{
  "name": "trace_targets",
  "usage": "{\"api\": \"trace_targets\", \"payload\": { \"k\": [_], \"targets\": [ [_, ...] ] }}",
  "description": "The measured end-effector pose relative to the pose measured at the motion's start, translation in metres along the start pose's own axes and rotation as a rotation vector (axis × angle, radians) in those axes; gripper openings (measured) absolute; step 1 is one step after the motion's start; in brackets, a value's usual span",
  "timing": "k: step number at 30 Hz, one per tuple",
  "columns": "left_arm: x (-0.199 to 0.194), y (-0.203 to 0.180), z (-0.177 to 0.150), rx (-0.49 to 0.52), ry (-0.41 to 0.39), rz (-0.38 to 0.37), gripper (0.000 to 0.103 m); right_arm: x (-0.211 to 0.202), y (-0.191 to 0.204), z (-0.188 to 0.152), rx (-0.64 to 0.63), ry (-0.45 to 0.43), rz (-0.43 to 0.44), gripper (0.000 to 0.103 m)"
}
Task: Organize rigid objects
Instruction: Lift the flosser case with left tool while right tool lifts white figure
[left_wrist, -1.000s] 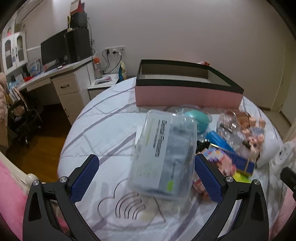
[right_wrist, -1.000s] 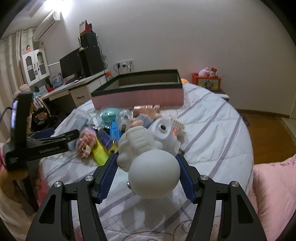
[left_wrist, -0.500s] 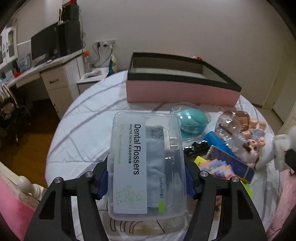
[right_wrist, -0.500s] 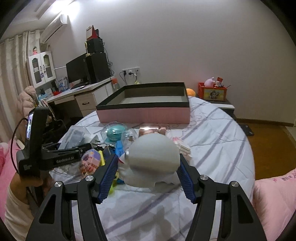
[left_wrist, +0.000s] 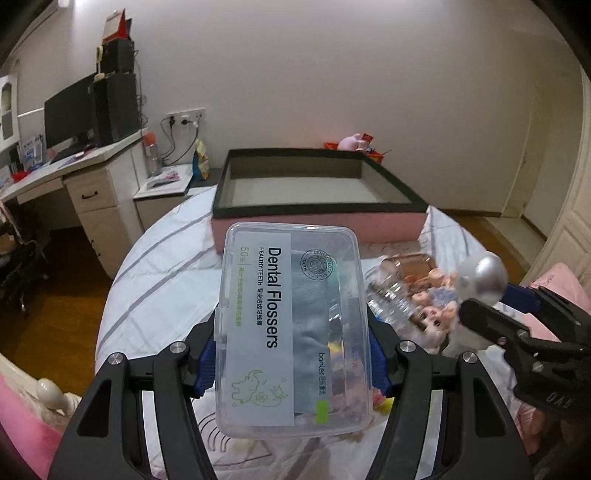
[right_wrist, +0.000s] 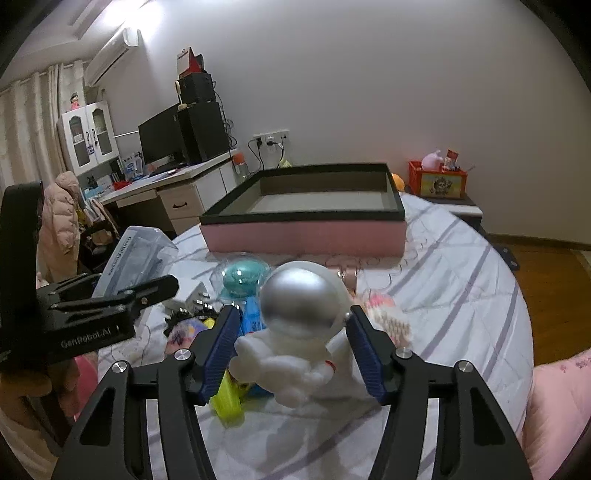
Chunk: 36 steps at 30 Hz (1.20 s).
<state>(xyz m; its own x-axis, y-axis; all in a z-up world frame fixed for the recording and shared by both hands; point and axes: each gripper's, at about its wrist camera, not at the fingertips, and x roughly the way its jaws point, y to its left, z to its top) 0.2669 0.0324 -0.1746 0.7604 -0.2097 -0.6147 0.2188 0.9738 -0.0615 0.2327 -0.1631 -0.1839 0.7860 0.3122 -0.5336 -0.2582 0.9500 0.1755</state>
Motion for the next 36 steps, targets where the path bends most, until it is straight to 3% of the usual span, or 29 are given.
{"api": "trace_targets", "payload": {
  "k": [7,16,18,21,25,27,30,33,36],
  "targets": [
    [0.01,-0.009,0.041,0.012,-0.033,-0.055,0.065,0.011,0.004,0.032,-0.04,-0.021,0.028,0.061],
    [0.07,-0.001,0.105,0.056,0.012,-0.012,0.065,0.065,-0.011,0.103,-0.041,0.041,0.049,0.061],
    [0.086,0.001,0.117,0.052,0.032,-0.008,0.065,0.081,-0.012,0.119,-0.056,0.054,0.047,0.051],
    [0.111,0.003,0.13,0.054,0.06,0.021,0.065,0.106,-0.016,0.137,-0.07,0.084,0.032,0.048],
    [0.152,0.009,0.129,0.027,0.148,0.032,0.065,0.141,-0.022,0.142,-0.104,0.147,-0.021,0.044],
    [0.153,0.009,0.122,0.007,0.148,-0.001,0.065,0.158,-0.031,0.133,-0.065,0.212,0.002,0.044],
    [0.139,0.008,0.113,0.014,0.12,0.003,0.066,0.136,-0.039,0.121,-0.025,0.177,0.031,0.046],
    [0.123,0.008,0.108,0.007,0.1,-0.007,0.066,0.106,-0.035,0.111,-0.061,0.148,0.013,0.066],
    [0.113,0.005,0.105,0.022,0.083,0.009,0.065,0.098,-0.033,0.095,-0.054,0.18,0.008,0.066]
  ]
}}
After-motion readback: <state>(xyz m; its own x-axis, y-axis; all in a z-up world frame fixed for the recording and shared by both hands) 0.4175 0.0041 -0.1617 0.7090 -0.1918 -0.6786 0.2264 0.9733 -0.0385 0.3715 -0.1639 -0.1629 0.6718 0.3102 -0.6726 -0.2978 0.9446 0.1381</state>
